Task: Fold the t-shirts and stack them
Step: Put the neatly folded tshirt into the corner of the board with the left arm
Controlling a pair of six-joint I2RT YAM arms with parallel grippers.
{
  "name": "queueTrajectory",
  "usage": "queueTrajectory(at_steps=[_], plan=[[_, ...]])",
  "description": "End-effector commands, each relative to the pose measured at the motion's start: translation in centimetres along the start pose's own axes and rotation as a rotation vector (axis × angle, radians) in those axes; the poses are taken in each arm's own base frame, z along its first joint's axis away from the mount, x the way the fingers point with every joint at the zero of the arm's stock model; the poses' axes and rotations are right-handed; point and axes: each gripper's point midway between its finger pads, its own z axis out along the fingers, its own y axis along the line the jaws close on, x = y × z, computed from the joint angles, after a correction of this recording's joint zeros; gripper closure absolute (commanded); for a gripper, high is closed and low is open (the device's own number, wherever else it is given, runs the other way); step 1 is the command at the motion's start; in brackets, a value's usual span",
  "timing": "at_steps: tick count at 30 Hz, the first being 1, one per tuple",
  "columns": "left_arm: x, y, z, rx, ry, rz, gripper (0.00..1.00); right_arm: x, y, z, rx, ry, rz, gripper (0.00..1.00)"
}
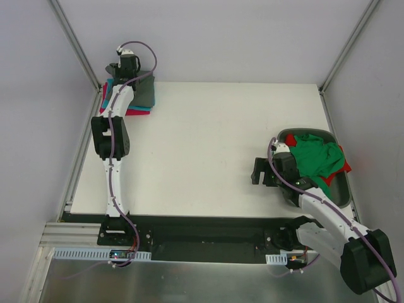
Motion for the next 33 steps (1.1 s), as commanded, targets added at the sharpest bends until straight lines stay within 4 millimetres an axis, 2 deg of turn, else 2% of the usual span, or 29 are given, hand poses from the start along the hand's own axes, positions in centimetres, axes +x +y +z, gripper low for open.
queueTrajectory(at_steps=[1, 2, 3, 5, 6, 7, 12, 13, 17, 20, 23, 24, 26, 27, 29, 31, 32, 33], plan=[[-3.1, 2.2, 0.2, -0.071, -0.082, -0.089, 0.93, -1.3, 0.0, -0.2, 0.016, -0.022, 0.013, 0.04], [-3.1, 2.4, 0.3, -0.085, -0.082, -0.091, 0.86, -1.4, 0.0, -0.2, 0.017, -0.023, 0.014, 0.04], [-3.1, 2.6, 0.3, -0.097, -0.083, -0.098, 0.64, -1.3, 0.0, -0.2, 0.014, -0.022, 0.014, 0.04], [-3.3, 3.2, 0.2, -0.131, -0.085, -0.114, 0.51, -1.3, 0.0, -0.3, 0.015, -0.019, 0.014, 0.04], [-3.4, 3.2, 0.0, -0.132, -0.088, -0.114, 0.31, -1.4, 0.0, -0.3, 0.014, -0.020, 0.013, 0.04], [-3.5, 3.3, -0.1, -0.130, -0.088, -0.116, 0.03, -1.4, 0.1, -0.3, 0.015, -0.020, 0.012, 0.04], [-6.1, 4.6, -3.3, -0.118, -0.124, -0.142, 0.01, -1.7, 0.4, -0.7, -0.013, -0.044, 0.015, 0.04], [-7.1, 2.8, -5.1, -0.079, -0.146, -0.140, 0.01, -1.7, 0.8, -0.7, -0.030, -0.048, 0.019, 0.04], [-9.0, 2.4, -9.1, -0.002, -0.177, -0.182, 0.01, -1.9, 1.2, -1.0, -0.055, -0.061, 0.029, 0.04], [-8.9, 1.4, -12.3, 0.142, -0.130, -0.254, 0.01, -2.1, 1.7, -1.5, -0.087, -0.078, 0.031, 0.04], [-8.6, 0.3, -17.5, 0.314, -0.097, -0.373, 0.01, -2.4, 1.9, -2.1, -0.106, -0.097, 0.031, 0.04], [-9.7, 0.8, -20.6, 0.383, -0.118, -0.450, 0.01, -2.4, 2.0, -2.4, -0.111, -0.102, 0.036, 0.04], [-9.4, 0.1, -24.9, 0.489, -0.117, -0.493, 0.01, -2.5, 2.1, -2.8, -0.117, -0.115, 0.058, 0.04], [-9.1, 0.5, -26.8, 0.481, -0.122, -0.521, 0.01, -2.6, 2.2, -3.0, -0.125, -0.128, 0.067, 0.04], [-7.2, -1.4, -31.8, 0.553, -0.128, -0.478, 0.01, -2.8, 2.2, -3.2, -0.127, -0.141, 0.092, 0.04], [-1.7, -2.9, -35.2, 0.579, -0.071, -0.435, 0.01, -2.8, 2.2, -3.4, -0.130, -0.153, 0.112, 0.04], [0.4, -2.7, -37.1, 0.593, -0.058, -0.465, 0.01, -2.8, 2.2, -3.5, -0.132, -0.155, 0.121, 0.04], [3.8, -3.2, -38.3, 0.616, -0.014, -0.472, 0.01, -2.9, 2.3, -3.6, -0.139, -0.157, 0.123, 0.04]])
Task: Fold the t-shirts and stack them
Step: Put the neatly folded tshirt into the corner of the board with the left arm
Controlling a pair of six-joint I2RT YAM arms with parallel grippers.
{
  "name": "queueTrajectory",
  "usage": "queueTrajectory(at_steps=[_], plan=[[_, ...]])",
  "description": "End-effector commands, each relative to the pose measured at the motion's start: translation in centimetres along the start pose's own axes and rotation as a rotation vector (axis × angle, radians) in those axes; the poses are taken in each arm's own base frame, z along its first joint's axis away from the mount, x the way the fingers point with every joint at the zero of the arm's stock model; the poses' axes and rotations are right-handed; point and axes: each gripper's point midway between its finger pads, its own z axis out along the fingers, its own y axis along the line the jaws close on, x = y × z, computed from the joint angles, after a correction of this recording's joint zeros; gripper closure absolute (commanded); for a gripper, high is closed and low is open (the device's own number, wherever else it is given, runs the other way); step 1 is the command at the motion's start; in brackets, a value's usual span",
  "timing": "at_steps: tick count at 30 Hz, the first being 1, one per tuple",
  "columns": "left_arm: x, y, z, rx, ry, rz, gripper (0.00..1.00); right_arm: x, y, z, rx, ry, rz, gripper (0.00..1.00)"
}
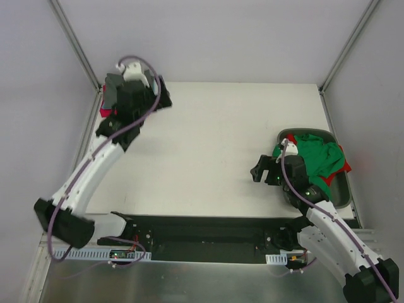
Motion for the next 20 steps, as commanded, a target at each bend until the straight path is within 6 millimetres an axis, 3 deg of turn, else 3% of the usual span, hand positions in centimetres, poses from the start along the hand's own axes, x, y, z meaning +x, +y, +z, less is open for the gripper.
queueTrajectory(at_steps=[1, 3, 5, 8, 13, 20], plan=[[12.0, -1.0, -7.5, 0.083, 0.192, -0.132, 0.01, -0.1, 0.3, -0.6, -0.012, -0.011, 0.054, 0.04], [17.7, -0.2, -10.5, 0.166, 0.266, -0.220, 0.01, -0.1, 0.2, -0.9, -0.010, -0.010, 0.056, 0.04], [21.6, 0.7, -12.8, 0.248, 0.303, -0.287, 0.01, -0.3, 0.3, -1.3, -0.017, -0.025, 0.054, 0.04], [25.3, 3.0, -15.1, 0.271, 0.323, -0.311, 0.01, -0.8, 0.6, -1.7, -0.037, -0.063, 0.056, 0.04], [26.1, 6.7, -16.8, 0.203, 0.244, -0.341, 0.01, -1.6, 0.8, -2.1, -0.070, -0.142, 0.051, 0.04], [24.3, 7.3, -17.4, 0.192, 0.182, -0.349, 0.01, -2.0, 0.6, -2.6, -0.071, -0.194, 0.041, 0.04]])
